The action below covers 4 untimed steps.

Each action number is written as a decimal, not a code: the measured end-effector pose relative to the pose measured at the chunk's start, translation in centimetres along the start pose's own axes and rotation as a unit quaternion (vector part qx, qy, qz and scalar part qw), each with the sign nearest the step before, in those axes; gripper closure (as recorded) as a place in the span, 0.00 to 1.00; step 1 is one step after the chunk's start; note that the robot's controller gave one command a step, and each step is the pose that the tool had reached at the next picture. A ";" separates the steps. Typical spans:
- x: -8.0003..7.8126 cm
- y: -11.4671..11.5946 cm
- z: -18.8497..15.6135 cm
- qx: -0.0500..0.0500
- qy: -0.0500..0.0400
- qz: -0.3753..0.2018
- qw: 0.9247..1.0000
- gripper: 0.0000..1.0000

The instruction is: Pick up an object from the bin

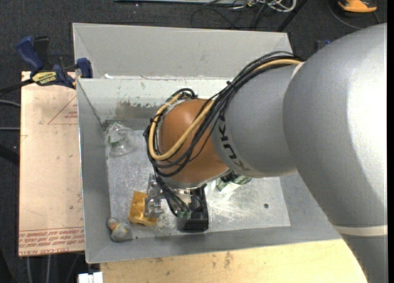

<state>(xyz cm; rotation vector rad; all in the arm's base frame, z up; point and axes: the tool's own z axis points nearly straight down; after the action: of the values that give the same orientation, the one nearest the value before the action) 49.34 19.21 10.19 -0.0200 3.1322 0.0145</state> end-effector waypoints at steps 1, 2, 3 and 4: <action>0.0 0.0 0.0 0.000 0.000 0.000 1.000 1.00; 0.2 0.1 -0.2 0.001 0.000 0.001 1.000 1.00; 0.2 0.0 -0.1 0.000 -0.001 0.002 1.000 1.00; -2.7 0.0 0.0 0.000 0.015 -0.047 0.999 1.00</action>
Offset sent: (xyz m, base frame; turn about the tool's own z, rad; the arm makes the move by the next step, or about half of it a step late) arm 0.0035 -0.0726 -0.0170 -0.2207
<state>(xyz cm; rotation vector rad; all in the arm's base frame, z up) 52.09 19.19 10.21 -0.1679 3.1571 0.0133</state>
